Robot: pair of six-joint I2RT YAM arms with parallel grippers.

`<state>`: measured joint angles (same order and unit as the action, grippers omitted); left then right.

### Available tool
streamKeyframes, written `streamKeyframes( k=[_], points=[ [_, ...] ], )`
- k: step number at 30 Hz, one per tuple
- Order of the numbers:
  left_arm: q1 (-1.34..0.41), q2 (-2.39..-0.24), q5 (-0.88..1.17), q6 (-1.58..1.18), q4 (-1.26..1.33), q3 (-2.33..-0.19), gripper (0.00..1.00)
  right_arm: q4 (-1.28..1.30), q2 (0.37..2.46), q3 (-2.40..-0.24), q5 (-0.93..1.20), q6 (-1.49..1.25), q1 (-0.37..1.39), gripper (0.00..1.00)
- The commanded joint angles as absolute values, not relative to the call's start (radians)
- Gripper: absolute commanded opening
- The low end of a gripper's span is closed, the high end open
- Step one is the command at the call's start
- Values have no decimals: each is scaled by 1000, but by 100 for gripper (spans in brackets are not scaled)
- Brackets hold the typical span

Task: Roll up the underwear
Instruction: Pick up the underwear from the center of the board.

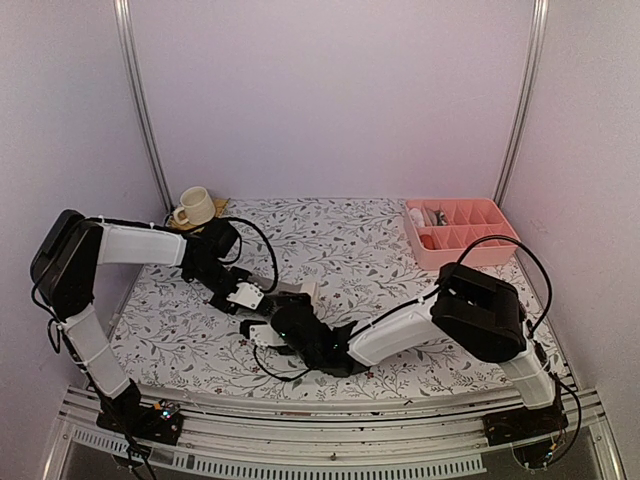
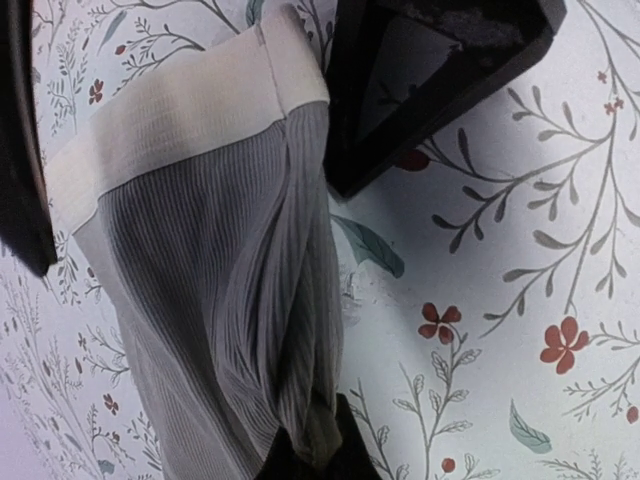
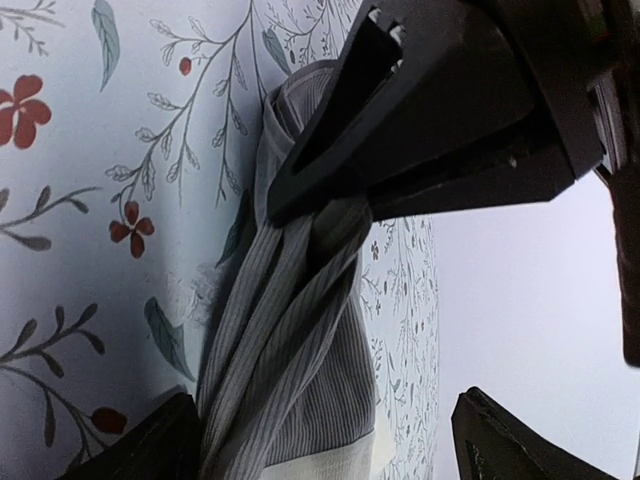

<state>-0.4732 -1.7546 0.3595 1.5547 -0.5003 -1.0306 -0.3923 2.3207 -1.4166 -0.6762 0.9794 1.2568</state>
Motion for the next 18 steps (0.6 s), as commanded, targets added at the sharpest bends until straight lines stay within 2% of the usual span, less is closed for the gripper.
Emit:
streamKeyframes(
  k=[1, 12, 18],
  points=[
    [-479, -1749, 376, 1549, -513, -1051, 0, -269, 2299, -1301, -669, 968, 1254, 89],
    [-474, -1748, 377, 1557, -526, -1058, 0, -307, 2251, -1190, -602, 981, 1222, 83],
    [-472, -1747, 372, 1564, -528, -1055, 0, -305, 2241, -1167, -584, 1005, 1216, 64]
  ],
)
